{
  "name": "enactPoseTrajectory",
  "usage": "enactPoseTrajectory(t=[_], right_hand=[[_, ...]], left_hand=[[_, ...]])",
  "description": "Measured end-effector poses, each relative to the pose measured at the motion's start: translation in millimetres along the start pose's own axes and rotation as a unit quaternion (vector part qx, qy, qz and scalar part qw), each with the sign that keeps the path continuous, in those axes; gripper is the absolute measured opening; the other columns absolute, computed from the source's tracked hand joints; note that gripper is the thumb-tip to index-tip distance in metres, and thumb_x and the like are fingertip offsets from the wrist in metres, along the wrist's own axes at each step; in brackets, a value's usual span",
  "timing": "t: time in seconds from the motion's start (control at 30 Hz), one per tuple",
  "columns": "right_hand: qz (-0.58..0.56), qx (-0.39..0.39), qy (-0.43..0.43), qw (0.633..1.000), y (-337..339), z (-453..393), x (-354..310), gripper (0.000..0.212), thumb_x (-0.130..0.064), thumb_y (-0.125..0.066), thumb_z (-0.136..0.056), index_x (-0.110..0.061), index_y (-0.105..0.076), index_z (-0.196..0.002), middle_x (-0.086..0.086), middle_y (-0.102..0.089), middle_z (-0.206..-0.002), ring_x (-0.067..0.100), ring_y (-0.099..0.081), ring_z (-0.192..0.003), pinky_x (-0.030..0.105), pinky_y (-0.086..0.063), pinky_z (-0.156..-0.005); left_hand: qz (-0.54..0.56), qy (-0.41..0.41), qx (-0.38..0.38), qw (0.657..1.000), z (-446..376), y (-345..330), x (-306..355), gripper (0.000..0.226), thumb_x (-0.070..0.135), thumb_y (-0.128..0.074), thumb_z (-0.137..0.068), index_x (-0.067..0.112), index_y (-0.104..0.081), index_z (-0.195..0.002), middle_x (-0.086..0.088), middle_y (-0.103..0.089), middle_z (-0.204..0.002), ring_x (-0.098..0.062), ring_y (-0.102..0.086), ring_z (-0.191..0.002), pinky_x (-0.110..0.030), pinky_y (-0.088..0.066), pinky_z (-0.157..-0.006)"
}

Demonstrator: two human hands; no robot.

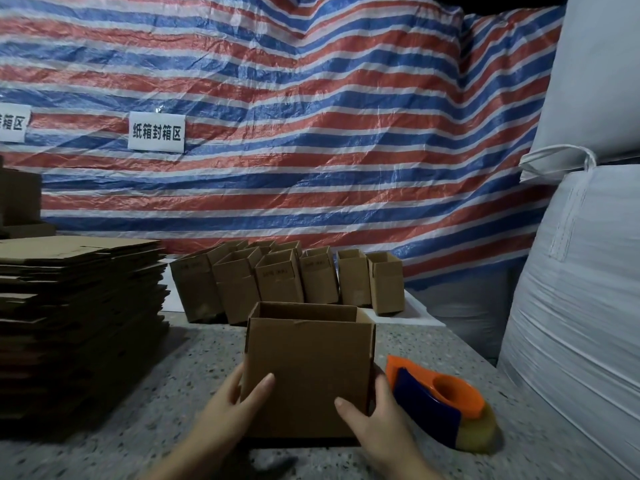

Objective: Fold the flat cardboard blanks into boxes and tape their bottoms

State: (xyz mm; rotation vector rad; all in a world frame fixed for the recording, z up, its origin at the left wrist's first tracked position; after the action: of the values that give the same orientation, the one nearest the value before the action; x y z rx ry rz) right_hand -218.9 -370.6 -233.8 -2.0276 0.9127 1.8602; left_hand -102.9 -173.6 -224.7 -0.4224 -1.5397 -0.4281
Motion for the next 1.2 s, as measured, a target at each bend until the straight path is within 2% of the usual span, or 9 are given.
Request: enactPoseTrajectory(t=[0.07,0.2,0.3,0.43,0.57,0.73,0.87,0.97,1.2], right_hand=[[-0.017,-0.001,0.001,1.000,-4.4,-1.4,-2.4,0.057,-0.022,-0.076,-0.089,-0.037,-0.042,-0.131,-0.011,-0.063,-0.119,0.007,-0.063,-0.106,0.026,-0.058,-0.086],[-0.064,0.026,-0.013,0.998,-2.9,-9.5,-6.6,0.043,-0.019,-0.073,-0.090,-0.038,-0.048,-0.119,-0.008,-0.065,-0.115,0.011,-0.065,-0.103,0.032,-0.059,-0.084],[-0.083,0.052,-0.013,0.995,7.9,-23.7,-19.6,0.035,-0.018,-0.063,-0.095,-0.038,-0.048,-0.120,-0.007,-0.064,-0.112,0.012,-0.065,-0.099,0.022,-0.054,-0.065],[-0.102,0.062,0.002,0.993,21.2,-53.4,-40.3,0.026,-0.015,-0.053,-0.099,-0.039,-0.051,-0.108,-0.002,-0.067,-0.110,0.019,-0.067,-0.099,0.029,-0.054,-0.067],[-0.082,0.064,0.025,0.994,28.2,-91.4,-52.6,0.026,-0.022,-0.045,-0.103,-0.038,-0.048,-0.123,-0.007,-0.064,-0.112,0.011,-0.061,-0.099,0.024,-0.047,-0.066],[-0.050,0.066,0.029,0.996,37.9,-149.4,-55.0,0.027,-0.029,-0.038,-0.106,-0.032,-0.051,-0.130,-0.006,-0.061,-0.120,0.011,-0.054,-0.109,0.026,-0.040,-0.077],[0.038,0.060,-0.001,0.997,28.4,-192.0,-47.7,0.051,-0.034,-0.044,-0.106,-0.033,-0.030,-0.155,0.004,-0.035,-0.157,0.025,-0.040,-0.137,0.047,-0.036,-0.113],[0.092,0.090,-0.069,0.989,12.2,-199.5,-34.0,0.070,-0.044,-0.050,-0.102,-0.032,-0.013,-0.160,0.004,-0.016,-0.166,0.032,-0.031,-0.147,0.052,-0.035,-0.116],[0.012,0.004,-0.069,0.998,-26.1,-208.9,-19.5,0.074,-0.070,-0.040,-0.095,-0.027,-0.032,-0.154,0.002,-0.047,-0.147,0.025,-0.046,-0.134,0.046,-0.040,-0.113]], left_hand=[[0.040,-0.003,0.009,0.999,-1.3,-5.2,0.2,0.052,0.047,-0.066,-0.079,0.033,-0.050,-0.126,0.008,-0.067,-0.104,-0.014,-0.068,-0.091,-0.027,-0.053,-0.067],[0.049,-0.028,0.036,0.998,-9.6,-6.3,2.9,0.035,0.037,-0.064,-0.091,0.034,-0.050,-0.123,0.008,-0.067,-0.106,-0.015,-0.067,-0.094,-0.027,-0.052,-0.068],[0.042,-0.047,0.024,0.998,-16.3,-9.0,13.1,0.054,0.041,-0.073,-0.078,0.030,-0.049,-0.125,0.010,-0.062,-0.109,-0.012,-0.063,-0.096,-0.023,-0.050,-0.066],[0.007,-0.056,-0.044,0.997,-37.7,-12.8,26.5,0.093,0.043,-0.082,-0.059,0.033,-0.036,-0.140,0.010,-0.052,-0.119,-0.008,-0.056,-0.100,-0.018,-0.050,-0.065],[-0.014,-0.043,-0.080,0.996,-67.4,-10.1,31.3,0.116,0.037,-0.085,-0.062,0.034,-0.016,-0.155,-0.002,-0.040,-0.150,-0.009,-0.058,-0.102,-0.025,-0.051,-0.076],[-0.097,-0.079,-0.086,0.988,-105.7,-18.0,36.2,0.117,0.052,-0.087,-0.054,0.032,-0.023,-0.150,0.008,-0.048,-0.127,-0.014,-0.061,-0.105,-0.026,-0.053,-0.079],[-0.078,-0.111,-0.001,0.991,-131.8,-37.0,36.9,0.110,0.048,-0.087,-0.063,0.021,-0.022,-0.148,0.020,-0.047,-0.108,-0.003,-0.055,-0.096,-0.014,-0.050,-0.076],[-0.058,-0.127,0.099,0.985,-151.0,-51.0,36.4,0.102,0.047,-0.089,-0.062,0.021,-0.029,-0.141,0.017,-0.049,-0.108,-0.006,-0.053,-0.101,-0.030,-0.050,-0.091],[-0.111,-0.116,0.178,0.971,-195.7,-88.5,37.9,0.104,0.057,-0.085,-0.059,0.015,-0.034,-0.140,-0.005,-0.056,-0.125,-0.022,-0.061,-0.107,-0.043,-0.057,-0.088]])
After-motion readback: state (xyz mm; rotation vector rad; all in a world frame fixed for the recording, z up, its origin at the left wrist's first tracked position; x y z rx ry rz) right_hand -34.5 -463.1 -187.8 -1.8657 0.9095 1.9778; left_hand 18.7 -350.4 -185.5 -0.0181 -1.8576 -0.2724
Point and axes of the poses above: each hand's wrist, its own z-axis away from the middle knuckle, its own y-axis out of the back of the hand, x = y × z, the point moved 7 cm from there along -z, towards the middle knuckle
